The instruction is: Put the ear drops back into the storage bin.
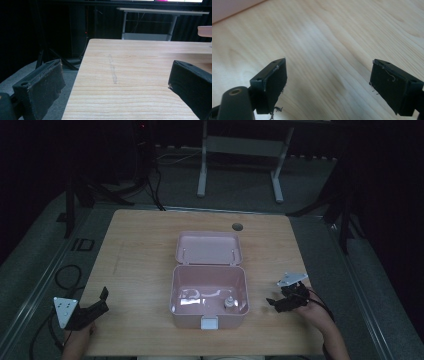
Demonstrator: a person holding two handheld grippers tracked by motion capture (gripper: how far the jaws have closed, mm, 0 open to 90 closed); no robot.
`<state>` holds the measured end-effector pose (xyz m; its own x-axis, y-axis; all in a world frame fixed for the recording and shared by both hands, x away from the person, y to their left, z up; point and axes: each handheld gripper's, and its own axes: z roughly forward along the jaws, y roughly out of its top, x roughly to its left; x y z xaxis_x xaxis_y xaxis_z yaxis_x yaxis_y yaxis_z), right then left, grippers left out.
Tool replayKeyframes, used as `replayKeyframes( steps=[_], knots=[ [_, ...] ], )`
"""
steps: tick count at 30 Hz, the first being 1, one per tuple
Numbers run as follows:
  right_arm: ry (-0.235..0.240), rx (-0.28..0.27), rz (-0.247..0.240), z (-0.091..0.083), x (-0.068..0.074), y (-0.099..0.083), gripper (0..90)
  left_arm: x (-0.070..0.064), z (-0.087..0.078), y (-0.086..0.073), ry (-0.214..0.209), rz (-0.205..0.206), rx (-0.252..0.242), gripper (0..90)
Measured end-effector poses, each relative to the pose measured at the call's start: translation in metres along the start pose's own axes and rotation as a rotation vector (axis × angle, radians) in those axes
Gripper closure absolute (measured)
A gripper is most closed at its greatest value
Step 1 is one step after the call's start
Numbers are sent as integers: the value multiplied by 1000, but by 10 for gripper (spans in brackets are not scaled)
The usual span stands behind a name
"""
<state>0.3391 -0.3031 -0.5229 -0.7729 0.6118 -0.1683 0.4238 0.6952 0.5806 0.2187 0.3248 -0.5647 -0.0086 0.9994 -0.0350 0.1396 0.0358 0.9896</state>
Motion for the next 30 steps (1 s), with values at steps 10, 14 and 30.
replayKeyframes(
  steps=[10, 14, 30],
  knots=[
    [-198, -101, 176, -2, -4, -23, 131, 0, 0, 0, -1, -4, -3, 4],
    [-238, -118, 224, -1, -3, -27, 129, 0, 0, 0, 0, -4, -3, 4],
    [-459, -347, 458, -3, 3, -46, 129, 0, 0, 0, 0, -1, 0, 4]
  ],
)
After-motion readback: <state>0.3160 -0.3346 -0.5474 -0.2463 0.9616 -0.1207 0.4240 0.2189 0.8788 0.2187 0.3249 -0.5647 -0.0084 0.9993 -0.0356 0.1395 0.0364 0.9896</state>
